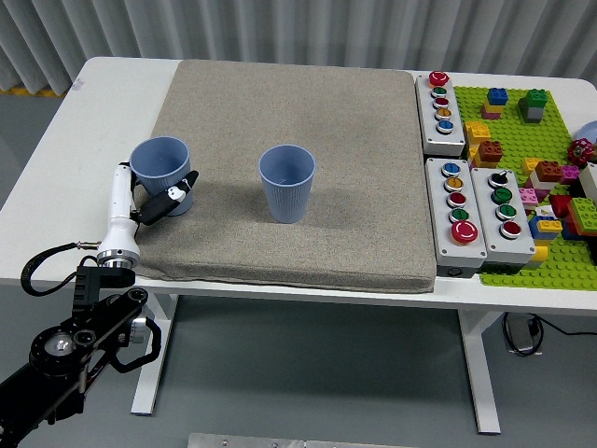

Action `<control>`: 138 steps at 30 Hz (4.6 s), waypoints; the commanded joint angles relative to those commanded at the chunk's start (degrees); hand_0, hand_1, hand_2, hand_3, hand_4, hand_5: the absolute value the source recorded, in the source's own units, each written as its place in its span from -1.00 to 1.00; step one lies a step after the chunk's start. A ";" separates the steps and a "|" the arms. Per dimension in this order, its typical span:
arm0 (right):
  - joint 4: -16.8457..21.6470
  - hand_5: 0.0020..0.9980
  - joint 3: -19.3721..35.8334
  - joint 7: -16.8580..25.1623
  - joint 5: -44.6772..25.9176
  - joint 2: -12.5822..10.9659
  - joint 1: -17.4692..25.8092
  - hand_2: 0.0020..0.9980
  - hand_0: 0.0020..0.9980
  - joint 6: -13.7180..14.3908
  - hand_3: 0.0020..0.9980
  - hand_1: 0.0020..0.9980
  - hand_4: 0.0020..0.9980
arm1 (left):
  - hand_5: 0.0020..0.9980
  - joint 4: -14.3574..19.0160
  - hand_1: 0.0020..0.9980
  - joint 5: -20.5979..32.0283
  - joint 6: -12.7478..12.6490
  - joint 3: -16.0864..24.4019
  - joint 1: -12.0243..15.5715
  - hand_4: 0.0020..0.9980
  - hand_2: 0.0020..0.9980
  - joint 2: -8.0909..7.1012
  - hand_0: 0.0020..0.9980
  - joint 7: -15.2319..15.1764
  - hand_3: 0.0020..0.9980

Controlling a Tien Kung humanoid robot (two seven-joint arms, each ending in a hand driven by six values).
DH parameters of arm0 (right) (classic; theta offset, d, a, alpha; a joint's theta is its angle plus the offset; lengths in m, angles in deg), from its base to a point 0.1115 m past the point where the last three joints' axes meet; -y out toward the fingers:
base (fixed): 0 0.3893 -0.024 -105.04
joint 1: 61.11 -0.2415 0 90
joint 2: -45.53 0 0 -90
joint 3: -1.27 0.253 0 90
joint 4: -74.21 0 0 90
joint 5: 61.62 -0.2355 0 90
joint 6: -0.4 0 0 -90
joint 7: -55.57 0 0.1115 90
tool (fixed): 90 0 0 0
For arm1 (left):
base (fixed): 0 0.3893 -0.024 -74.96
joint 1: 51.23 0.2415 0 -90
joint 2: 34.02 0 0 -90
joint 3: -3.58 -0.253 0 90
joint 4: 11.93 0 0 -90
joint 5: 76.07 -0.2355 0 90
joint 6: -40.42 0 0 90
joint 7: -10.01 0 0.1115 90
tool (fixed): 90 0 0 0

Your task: Pick cup pour cup place

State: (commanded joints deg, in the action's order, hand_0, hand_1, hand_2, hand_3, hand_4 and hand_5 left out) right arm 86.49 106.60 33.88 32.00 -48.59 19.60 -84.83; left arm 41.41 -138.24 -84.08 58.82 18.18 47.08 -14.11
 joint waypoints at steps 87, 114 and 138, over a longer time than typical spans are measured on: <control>-0.10 -0.11 0.53 0.25 -0.46 -0.13 0.16 0.33 0.41 0.23 0.26 0.41 -0.89 | 1.00 26.19 0.31 10.79 20.64 27.09 7.89 0.75 0.45 -15.05 0.38 9.33 0.52; 0.01 -0.09 -0.49 0.09 -1.58 0.02 0.39 0.32 0.41 0.63 0.26 0.41 -0.89 | 1.00 6.61 0.51 28.90 32.90 27.58 -4.15 0.66 0.61 -20.44 0.52 13.18 0.72; -0.10 -0.09 -0.34 0.34 -1.68 -0.13 0.18 0.32 0.40 0.79 0.26 0.41 -0.89 | 1.00 11.72 0.45 23.19 22.17 30.03 -3.14 0.65 0.57 -19.15 0.45 8.38 0.68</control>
State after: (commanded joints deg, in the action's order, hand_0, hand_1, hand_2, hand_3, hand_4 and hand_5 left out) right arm 86.39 106.25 34.22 30.32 -48.72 19.78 -84.04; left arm 53.12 -115.05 -61.91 88.86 15.04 27.94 -5.73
